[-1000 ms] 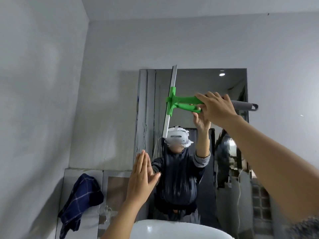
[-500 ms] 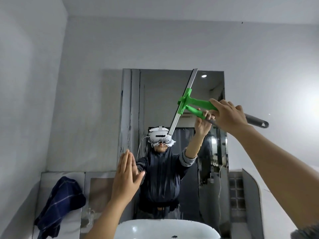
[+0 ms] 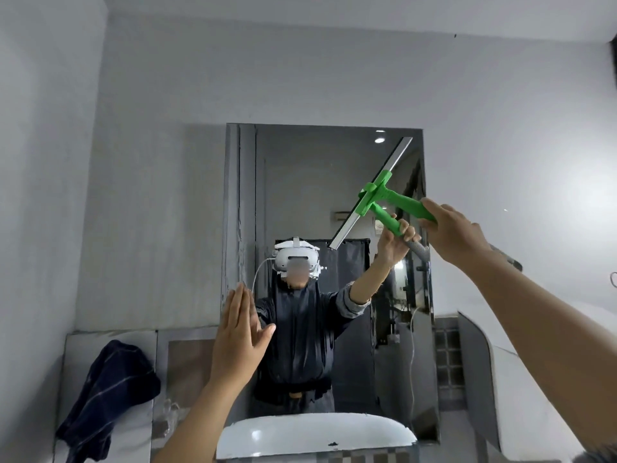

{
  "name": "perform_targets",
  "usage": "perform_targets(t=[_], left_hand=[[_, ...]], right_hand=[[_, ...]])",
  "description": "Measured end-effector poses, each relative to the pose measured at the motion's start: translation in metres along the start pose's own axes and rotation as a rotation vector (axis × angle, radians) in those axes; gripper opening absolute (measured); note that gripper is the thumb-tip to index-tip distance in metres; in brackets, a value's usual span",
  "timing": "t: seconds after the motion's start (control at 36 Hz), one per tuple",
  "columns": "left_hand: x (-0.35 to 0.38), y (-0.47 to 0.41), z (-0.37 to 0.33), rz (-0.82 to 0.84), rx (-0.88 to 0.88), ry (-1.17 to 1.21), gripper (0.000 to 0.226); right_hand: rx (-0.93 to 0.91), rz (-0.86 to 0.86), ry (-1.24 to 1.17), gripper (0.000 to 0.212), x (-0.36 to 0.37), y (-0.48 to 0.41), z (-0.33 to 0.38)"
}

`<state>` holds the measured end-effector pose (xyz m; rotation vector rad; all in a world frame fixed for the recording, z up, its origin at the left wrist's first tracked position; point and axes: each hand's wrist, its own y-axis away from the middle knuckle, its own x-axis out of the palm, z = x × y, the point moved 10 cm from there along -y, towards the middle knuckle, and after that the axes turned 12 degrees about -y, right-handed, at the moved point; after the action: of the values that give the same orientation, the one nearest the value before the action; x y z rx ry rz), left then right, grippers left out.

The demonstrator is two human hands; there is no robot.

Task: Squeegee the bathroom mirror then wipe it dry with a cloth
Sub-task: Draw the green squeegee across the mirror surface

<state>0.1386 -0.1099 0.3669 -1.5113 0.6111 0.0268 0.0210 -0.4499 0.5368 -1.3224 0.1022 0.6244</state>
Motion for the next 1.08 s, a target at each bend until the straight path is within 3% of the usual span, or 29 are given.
perform_targets(t=[0.44,1.08], left_hand=[[-0.001,0.002,0.002,0.039,0.042,0.025,0.086],[-0.007,0.009,0.016,0.079,0.246,-0.022,0.088]], right_hand=[[0.218,-0.188,-0.396,0.017,0.039,0.046,0.01],[0.43,-0.384,-0.685,0.03,0.112,0.085,0.103]])
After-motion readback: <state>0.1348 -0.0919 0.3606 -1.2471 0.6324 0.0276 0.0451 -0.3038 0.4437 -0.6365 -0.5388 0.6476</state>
